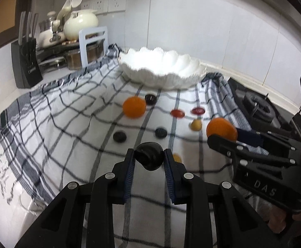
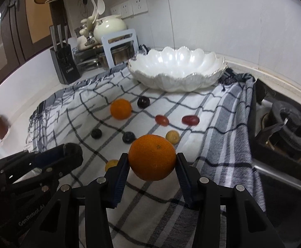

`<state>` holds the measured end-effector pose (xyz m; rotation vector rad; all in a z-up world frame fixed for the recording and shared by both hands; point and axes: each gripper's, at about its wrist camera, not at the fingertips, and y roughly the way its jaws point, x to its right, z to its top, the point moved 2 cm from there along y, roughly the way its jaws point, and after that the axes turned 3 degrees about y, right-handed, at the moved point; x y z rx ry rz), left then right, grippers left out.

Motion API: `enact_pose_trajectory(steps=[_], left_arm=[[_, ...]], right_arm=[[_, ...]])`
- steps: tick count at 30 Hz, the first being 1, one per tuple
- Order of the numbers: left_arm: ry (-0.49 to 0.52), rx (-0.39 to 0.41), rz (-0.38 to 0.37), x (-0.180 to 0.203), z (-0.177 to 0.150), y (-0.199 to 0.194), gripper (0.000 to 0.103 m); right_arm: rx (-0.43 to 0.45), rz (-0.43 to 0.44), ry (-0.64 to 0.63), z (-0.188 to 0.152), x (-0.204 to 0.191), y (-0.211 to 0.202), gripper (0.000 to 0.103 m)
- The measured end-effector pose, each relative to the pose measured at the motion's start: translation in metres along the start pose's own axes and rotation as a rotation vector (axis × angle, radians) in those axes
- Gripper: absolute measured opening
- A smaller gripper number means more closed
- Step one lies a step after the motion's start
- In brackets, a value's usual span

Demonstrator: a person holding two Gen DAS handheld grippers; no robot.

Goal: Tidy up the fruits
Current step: 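Carry the plum and mandarin into the white bowl with both tools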

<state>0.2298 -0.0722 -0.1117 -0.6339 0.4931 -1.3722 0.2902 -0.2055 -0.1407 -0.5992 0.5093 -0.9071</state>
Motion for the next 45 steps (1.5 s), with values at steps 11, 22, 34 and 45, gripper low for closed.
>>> enact_pose_trajectory(steps=[11,22,34,45], left_arm=[[0.047,0.111,-0.043,-0.003,0.046,-0.009,0.028],[0.133,0.192,-0.099,-0.017,0.101,-0.006,0.028],[0.203,0.284,-0.136,-0.033,0.162,0.008,0.028],[0.232,0.292,-0.146,-0.042,0.209,0.05,0.028]], right_arm=[[0.097,-0.054,0.038,0.03,-0.002,-0.021,0.047],[0.2,-0.147,0.091,0.074,-0.006,-0.023,0.047],[0.319,-0.23,0.108,0.132,-0.014,-0.018,0.047],[0.31,-0.286,0.111,0.185,-0.001,0.015,0.047]])
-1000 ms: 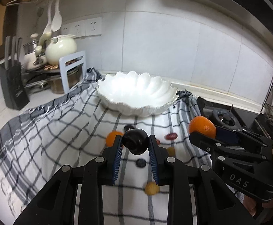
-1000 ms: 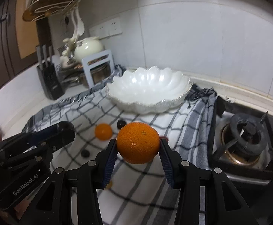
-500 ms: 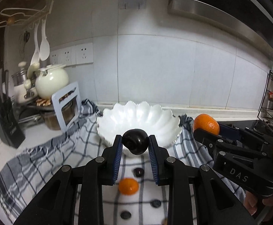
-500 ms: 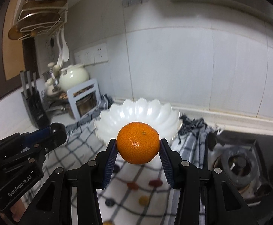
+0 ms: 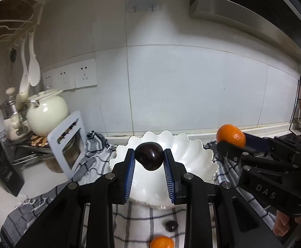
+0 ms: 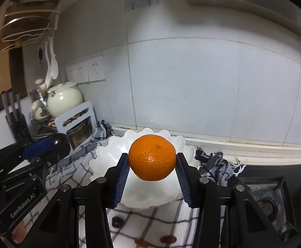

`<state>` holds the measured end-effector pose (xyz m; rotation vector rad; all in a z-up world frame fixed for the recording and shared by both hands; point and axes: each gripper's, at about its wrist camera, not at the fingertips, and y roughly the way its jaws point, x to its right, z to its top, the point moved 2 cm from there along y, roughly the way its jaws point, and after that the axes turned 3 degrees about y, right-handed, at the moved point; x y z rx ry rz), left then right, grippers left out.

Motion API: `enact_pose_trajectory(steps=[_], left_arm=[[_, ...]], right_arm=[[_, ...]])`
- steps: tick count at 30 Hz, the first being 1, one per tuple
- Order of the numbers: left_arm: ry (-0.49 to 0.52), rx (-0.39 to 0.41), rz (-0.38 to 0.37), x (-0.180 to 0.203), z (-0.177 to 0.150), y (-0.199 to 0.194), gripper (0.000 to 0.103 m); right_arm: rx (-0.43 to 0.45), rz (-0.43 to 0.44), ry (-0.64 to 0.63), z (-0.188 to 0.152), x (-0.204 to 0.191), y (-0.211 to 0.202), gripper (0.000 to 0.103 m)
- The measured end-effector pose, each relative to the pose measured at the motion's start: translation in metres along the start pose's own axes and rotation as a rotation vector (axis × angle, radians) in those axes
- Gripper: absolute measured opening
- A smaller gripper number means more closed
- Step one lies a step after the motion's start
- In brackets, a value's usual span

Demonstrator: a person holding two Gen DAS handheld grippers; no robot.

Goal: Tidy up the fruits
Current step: 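Carry the plum and mandarin into the white bowl with both tools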

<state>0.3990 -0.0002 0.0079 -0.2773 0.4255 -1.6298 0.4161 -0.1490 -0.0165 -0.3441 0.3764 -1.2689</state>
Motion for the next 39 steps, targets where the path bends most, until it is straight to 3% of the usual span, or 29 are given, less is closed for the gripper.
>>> enact_pose_trajectory(steps=[13,19,31,39], left_arm=[[-0.006,-0.143,-0.06,-0.008,0.021,0.093,0.028],[0.003,-0.219,-0.051,-0.007,0.021,0.135,0.028],[-0.043,-0.456,-0.114,-0.005,-0.005,0.208,0.028],[-0.05,-0.542,-0.111,-0.006,-0.018,0.228,0.029]], right_arm=[[-0.159,-0.025,0.013,0.023,0.013,0.082,0.047],[-0.278,-0.016,0.023,0.021,0.021,0.129,0.047],[-0.448,-0.015,-0.001,0.007,0.03,0.188,0.047],[-0.522,-0.001,0.021,-0.003,0.036,0.209,0.047]])
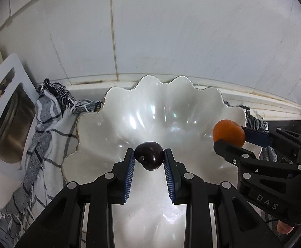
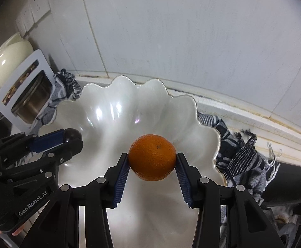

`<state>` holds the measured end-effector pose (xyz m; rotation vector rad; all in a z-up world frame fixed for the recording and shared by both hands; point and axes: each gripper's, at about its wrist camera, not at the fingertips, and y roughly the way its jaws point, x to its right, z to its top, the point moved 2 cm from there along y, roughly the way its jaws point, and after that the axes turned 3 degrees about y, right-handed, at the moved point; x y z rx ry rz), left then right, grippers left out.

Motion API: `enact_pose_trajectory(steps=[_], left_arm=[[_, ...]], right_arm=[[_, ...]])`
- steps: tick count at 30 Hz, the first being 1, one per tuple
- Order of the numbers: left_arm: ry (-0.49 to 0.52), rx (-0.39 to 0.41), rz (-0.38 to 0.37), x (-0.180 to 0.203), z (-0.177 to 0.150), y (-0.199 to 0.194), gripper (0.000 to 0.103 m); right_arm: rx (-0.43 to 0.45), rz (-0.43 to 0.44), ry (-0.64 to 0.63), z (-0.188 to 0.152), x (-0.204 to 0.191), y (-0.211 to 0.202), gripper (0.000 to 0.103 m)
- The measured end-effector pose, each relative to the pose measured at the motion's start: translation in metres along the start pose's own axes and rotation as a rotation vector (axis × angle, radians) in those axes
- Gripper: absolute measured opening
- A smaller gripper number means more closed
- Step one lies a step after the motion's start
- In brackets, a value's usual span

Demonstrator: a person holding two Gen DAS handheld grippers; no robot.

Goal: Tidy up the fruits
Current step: 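Carry the plum and mandarin into the white bowl with both tools, then open both tools to release the fruits in the bowl and withdraw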

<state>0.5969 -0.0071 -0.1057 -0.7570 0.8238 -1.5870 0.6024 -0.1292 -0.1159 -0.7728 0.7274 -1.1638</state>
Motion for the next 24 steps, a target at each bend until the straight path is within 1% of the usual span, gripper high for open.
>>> enact_pose_trajectory(steps=[3,4,5,6,7,9,11,14,18,20,24], left_arm=[[-0.002,-0.013,0.006,0.001,0.001,0.003,0.03],[-0.007,-0.017,0.008,0.0,0.0,0.002,0.034],[-0.008,-0.017,0.009,0.0,0.0,0.003,0.042],[-0.011,-0.012,0.015,0.0,-0.001,0.001,0.045],[-0.012,-0.01,0.021,-0.001,0.0,0.0,0.049],[-0.008,-0.004,0.035,-0.001,-0.001,-0.004,0.051],[-0.007,0.003,0.043,-0.002,-0.002,-0.009,0.06],[0.004,0.034,0.061,-0.001,-0.004,-0.025,0.065],[0.014,0.089,0.104,0.0,-0.007,-0.049,0.071],[0.014,0.113,0.115,0.0,-0.01,-0.06,0.077],[0.013,0.171,0.144,0.001,-0.017,-0.085,0.081]], right_arm=[[-0.012,0.001,0.009,-0.001,0.001,0.004,0.047],[-0.018,0.002,0.013,-0.001,0.002,0.005,0.048],[-0.027,0.004,0.019,-0.002,0.003,0.007,0.048],[-0.034,0.004,0.023,-0.002,0.004,0.008,0.048],[-0.035,0.004,0.027,-0.002,0.004,0.009,0.052],[-0.019,-0.006,0.028,-0.002,0.004,0.006,0.057],[0.003,-0.017,0.029,-0.002,0.005,-0.001,0.057],[0.025,-0.017,0.031,-0.001,0.006,-0.012,0.057],[0.073,-0.039,0.016,-0.005,0.003,-0.033,0.057],[0.099,-0.047,0.008,-0.009,0.002,-0.045,0.057],[0.145,-0.065,-0.004,-0.018,-0.001,-0.067,0.057]])
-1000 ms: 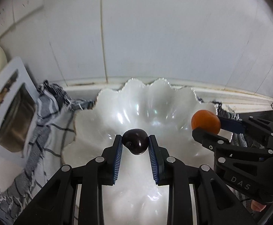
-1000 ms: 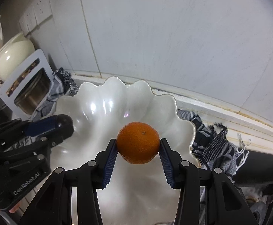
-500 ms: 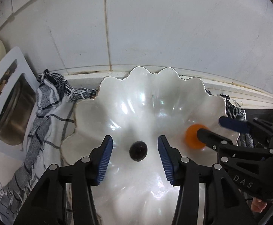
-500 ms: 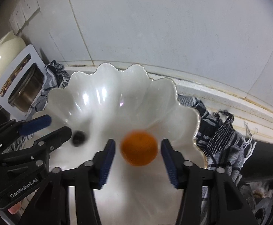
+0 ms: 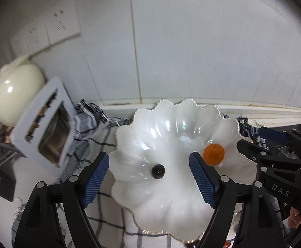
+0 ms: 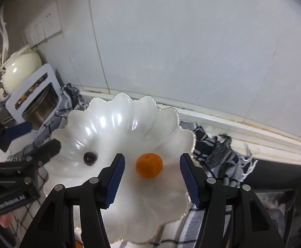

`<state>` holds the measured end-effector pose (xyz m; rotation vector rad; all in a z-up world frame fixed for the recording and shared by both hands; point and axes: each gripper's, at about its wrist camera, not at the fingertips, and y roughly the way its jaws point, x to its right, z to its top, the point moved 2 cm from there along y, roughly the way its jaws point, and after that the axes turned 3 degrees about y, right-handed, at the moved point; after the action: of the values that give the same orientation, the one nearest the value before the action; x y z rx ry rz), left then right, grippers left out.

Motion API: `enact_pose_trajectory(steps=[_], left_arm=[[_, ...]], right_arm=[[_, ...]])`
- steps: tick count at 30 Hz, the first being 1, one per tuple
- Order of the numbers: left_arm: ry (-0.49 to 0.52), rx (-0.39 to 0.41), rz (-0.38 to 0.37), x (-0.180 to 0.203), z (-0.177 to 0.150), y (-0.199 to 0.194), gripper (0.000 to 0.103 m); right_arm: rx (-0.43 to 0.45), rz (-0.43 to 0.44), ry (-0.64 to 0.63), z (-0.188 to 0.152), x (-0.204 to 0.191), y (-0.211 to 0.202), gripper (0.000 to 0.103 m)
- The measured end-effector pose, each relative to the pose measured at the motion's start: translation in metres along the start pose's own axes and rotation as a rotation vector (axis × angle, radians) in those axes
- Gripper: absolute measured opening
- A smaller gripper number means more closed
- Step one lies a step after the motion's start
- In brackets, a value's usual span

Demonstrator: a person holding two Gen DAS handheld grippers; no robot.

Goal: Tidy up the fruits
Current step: 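Open both tools to release the fruits in the bowl and withdraw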

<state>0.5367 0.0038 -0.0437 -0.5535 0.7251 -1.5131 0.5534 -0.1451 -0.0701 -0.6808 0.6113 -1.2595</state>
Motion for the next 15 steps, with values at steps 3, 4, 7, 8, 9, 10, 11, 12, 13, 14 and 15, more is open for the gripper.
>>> enact_pose_trajectory(steps=[3,4,7,8,9,10,11,12,13,14,15], left_arm=[[0.001,0.041,0.016,0.0,-0.005,-0.022,0.084],[0.003,0.051,0.017,0.0,-0.006,-0.027,0.085],[0.005,0.095,0.026,0.003,-0.011,-0.049,0.087],[0.006,0.107,0.026,0.003,-0.013,-0.055,0.088],[0.008,0.121,0.024,0.003,-0.016,-0.064,0.088],[0.012,0.135,0.021,0.003,-0.019,-0.072,0.089],[0.016,0.145,0.019,0.002,-0.021,-0.079,0.089],[0.021,0.153,0.019,0.003,-0.023,-0.084,0.089],[0.024,0.16,0.023,0.003,-0.024,-0.088,0.089],[0.024,0.169,0.027,0.002,-0.027,-0.096,0.089],[0.02,0.178,0.026,0.001,-0.029,-0.103,0.089]], right_arm=[[0.035,-0.011,-0.002,-0.006,-0.002,-0.018,0.063],[0.044,-0.011,0.0,-0.007,-0.001,-0.023,0.064],[0.086,-0.013,0.007,-0.013,-0.002,-0.042,0.064],[0.101,-0.011,0.013,-0.015,-0.002,-0.051,0.064],[0.109,-0.009,0.017,-0.017,-0.003,-0.056,0.067],[0.119,-0.006,0.021,-0.019,-0.003,-0.062,0.069],[0.135,-0.003,0.027,-0.022,-0.004,-0.071,0.069],[0.146,-0.003,0.027,-0.024,-0.004,-0.076,0.069],[0.158,-0.002,0.023,-0.026,-0.006,-0.083,0.069],[0.174,-0.006,0.013,-0.029,-0.008,-0.091,0.069],[0.183,-0.009,0.009,-0.032,-0.009,-0.096,0.069]])
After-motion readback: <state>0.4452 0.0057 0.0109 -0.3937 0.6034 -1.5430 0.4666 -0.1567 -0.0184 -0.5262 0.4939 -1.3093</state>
